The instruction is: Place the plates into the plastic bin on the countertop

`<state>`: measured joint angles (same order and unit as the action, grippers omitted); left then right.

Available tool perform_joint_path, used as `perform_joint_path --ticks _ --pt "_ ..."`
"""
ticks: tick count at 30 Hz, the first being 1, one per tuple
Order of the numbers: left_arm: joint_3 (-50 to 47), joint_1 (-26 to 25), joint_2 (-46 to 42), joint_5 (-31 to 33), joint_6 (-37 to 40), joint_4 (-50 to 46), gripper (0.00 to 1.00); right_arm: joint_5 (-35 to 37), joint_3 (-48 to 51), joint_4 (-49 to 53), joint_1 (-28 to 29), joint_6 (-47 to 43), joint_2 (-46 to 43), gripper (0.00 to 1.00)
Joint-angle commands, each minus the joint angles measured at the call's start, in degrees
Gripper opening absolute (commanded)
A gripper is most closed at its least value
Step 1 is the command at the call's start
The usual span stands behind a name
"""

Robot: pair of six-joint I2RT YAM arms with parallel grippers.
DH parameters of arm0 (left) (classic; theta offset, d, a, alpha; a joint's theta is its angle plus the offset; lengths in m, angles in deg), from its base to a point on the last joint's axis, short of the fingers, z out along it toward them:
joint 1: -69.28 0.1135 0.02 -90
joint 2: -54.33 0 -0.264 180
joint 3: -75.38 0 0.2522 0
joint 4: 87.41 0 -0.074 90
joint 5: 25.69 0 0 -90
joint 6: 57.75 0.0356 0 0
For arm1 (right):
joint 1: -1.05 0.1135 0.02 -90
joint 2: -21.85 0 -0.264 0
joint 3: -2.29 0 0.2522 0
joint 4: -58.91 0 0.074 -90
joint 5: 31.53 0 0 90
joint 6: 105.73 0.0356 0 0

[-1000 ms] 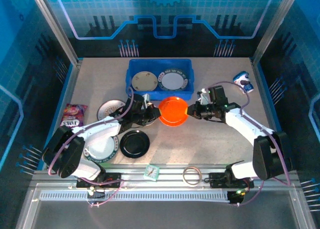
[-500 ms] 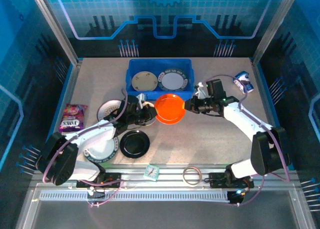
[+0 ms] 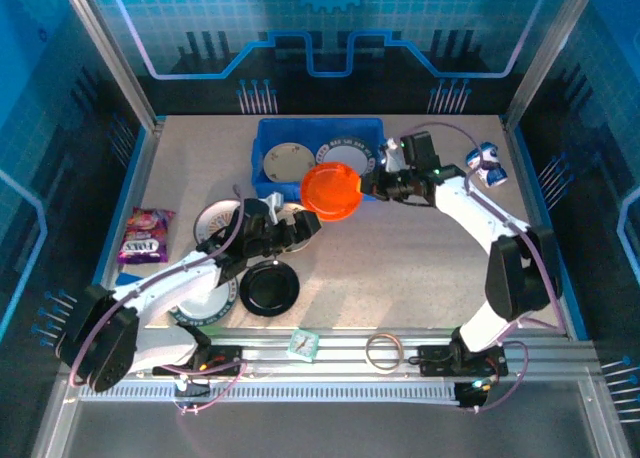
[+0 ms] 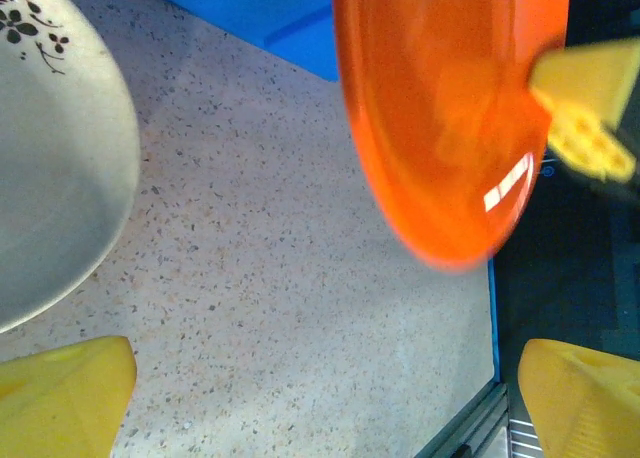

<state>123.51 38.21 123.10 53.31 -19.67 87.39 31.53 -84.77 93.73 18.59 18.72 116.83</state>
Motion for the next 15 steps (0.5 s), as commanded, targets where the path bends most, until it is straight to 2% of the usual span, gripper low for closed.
perform_joint_path --ticks 1,5,10,15 --pt "-1.8 -0.5 -3.2 1.7 3.3 -0.9 0.99 3.9 -8.7 4.5 1.0 0.1 5.8 0.0" --pt "-1.9 -2.4 -6.8 3.7 6.6 -4.5 0.99 5.4 -19.9 7.0 1.4 1.3 14.7 0.0" --pt "-4.8 -2.6 -12.5 6.5 6.2 -6.1 0.99 6.1 -32.3 8.6 1.9 4.2 24.6 0.0" --pt "-8.1 -0.2 -20.9 7.7 3.5 -4.7 0.99 6.0 -41.2 9.1 2.2 6.5 32.0 0.0"
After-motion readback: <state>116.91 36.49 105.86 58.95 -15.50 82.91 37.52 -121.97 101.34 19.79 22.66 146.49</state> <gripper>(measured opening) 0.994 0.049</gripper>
